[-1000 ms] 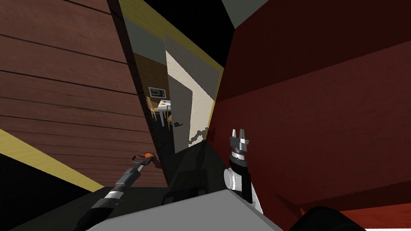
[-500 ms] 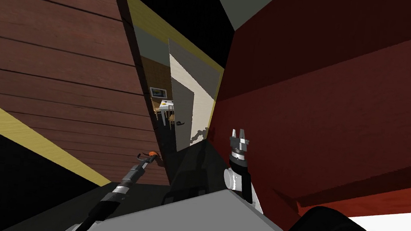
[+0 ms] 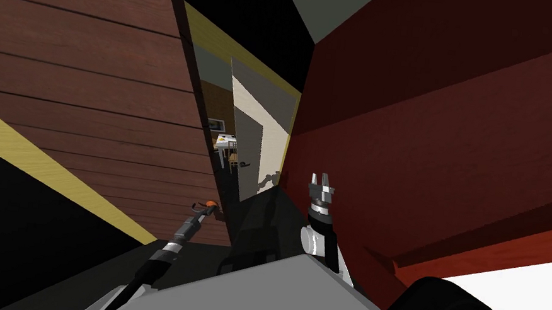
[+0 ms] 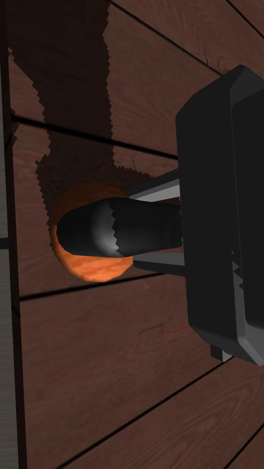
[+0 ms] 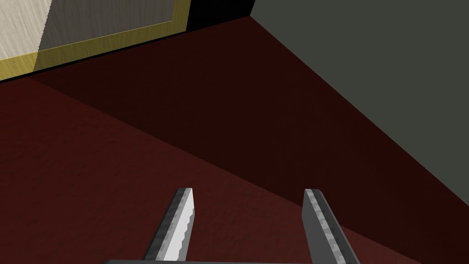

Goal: Pull the door open

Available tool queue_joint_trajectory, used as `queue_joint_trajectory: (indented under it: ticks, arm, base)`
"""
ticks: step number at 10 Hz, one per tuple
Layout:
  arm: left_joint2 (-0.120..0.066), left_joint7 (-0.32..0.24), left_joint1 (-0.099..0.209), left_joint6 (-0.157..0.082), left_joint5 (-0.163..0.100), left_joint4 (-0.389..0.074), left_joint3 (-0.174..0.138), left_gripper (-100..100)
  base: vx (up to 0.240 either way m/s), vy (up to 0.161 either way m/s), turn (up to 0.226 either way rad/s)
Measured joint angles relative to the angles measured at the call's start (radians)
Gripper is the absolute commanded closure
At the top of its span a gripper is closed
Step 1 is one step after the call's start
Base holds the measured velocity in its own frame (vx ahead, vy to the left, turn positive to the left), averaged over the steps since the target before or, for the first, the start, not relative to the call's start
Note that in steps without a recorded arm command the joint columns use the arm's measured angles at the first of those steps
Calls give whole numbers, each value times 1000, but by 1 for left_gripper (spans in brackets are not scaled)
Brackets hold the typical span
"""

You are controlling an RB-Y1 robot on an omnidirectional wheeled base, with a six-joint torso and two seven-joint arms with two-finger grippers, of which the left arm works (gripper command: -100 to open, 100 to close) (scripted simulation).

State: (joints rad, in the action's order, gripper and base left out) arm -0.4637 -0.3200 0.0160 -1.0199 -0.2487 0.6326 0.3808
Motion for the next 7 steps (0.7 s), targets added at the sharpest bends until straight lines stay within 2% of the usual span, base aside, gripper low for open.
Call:
queue_joint_trajectory:
  ticks: [1,2,3,5,7]
  arm:
    - [6,2,20,-4,-5,-17,21,100]
    - [5,7,22,7,-12,-3,41,100]
    - [8,9,22,11,-11,2,46,100]
    - [-6,14,16,8,-26,10,36,100]
    - [-17,22,1,10,-42,23,30,100]
  base:
    - [-27,128,-5]
    - [-5,48,-38]
    - [-98,-24,-185]
    - [-185,5,-219]
    - [-220,57,-191]
